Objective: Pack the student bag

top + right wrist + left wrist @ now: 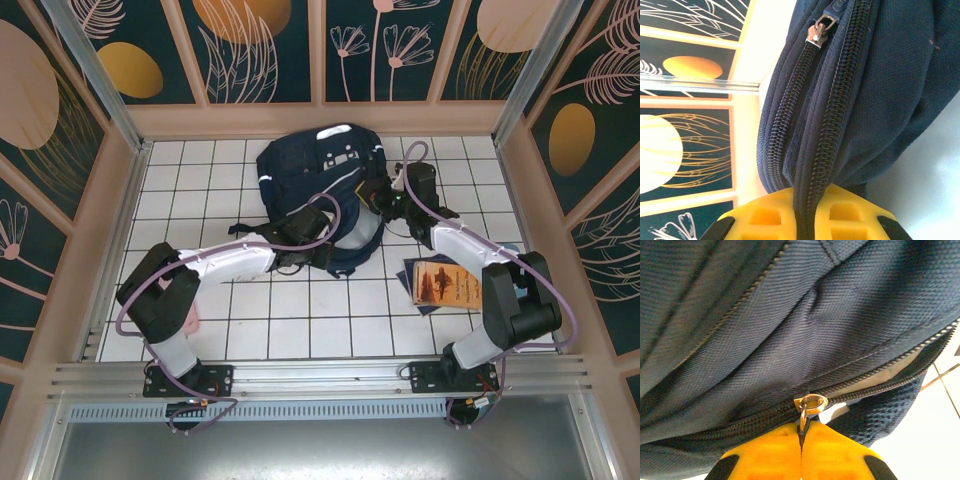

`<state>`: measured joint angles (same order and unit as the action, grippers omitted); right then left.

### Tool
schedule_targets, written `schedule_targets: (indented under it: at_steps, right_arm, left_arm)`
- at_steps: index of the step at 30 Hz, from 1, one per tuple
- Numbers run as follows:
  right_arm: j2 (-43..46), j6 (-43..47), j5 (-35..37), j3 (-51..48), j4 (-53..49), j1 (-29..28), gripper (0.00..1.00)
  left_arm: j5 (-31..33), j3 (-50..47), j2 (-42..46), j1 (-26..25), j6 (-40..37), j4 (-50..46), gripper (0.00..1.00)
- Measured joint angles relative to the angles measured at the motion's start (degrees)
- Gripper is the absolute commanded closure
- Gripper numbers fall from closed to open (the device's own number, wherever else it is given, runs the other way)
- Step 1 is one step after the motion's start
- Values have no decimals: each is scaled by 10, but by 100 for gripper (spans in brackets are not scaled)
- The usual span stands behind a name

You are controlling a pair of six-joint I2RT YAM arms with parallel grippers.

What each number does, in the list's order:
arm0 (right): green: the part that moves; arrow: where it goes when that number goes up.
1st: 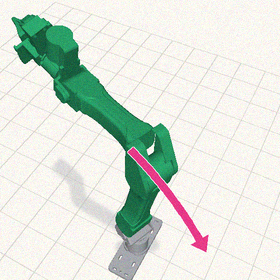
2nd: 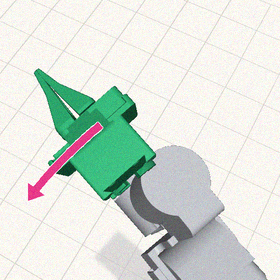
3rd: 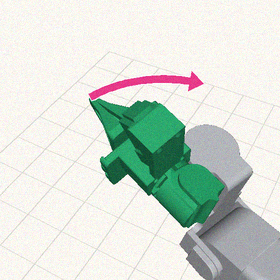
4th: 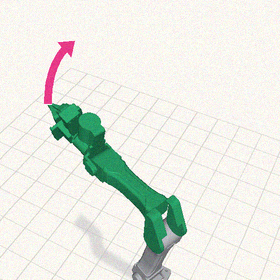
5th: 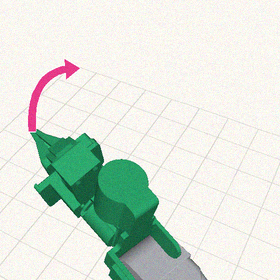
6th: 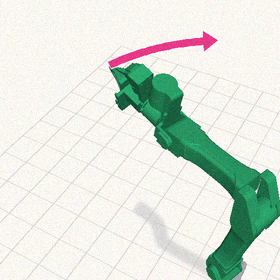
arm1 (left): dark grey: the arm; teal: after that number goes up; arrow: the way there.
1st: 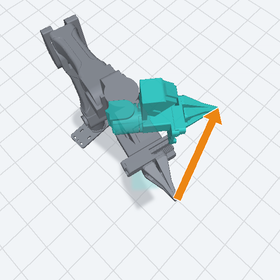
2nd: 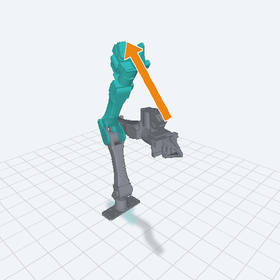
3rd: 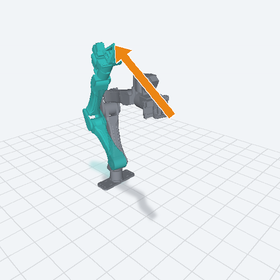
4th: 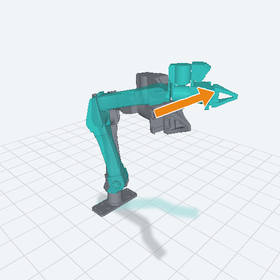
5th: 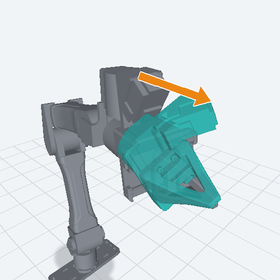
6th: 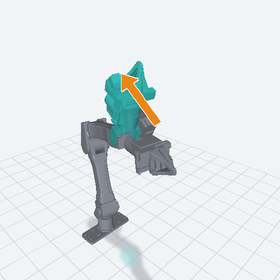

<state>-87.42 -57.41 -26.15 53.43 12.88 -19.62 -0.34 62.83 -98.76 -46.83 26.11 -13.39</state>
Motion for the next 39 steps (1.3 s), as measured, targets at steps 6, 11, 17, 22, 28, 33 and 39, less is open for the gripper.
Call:
schedule_targets:
  at_steps: [6,11,17,22,28,33,39]
  right_arm:
    - [14,23,49,2,-41,-1,90]
    - [22,36,76,2,-66,-1,91]
    - [27,49,101,3,-94,8,92]
    - [30,52,100,3,-99,18,92]
    - [30,66,96,3,-99,23,92]
    - [30,81,96,3,-99,30,93]
    - [30,91,90,3,-97,34,92]
  left_arm:
    - [28,-3,31,-1,2,-22,100]
    - [43,-16,54,1,4,-27,100]
    - [50,-59,95,44,3,-37,100]
    - [54,-74,115,73,0,-33,100]
    - [58,-68,106,102,-16,-31,100]
    - [63,-38,70,141,-40,-31,100]
    - [64,-11,27,173,-47,-16,100]
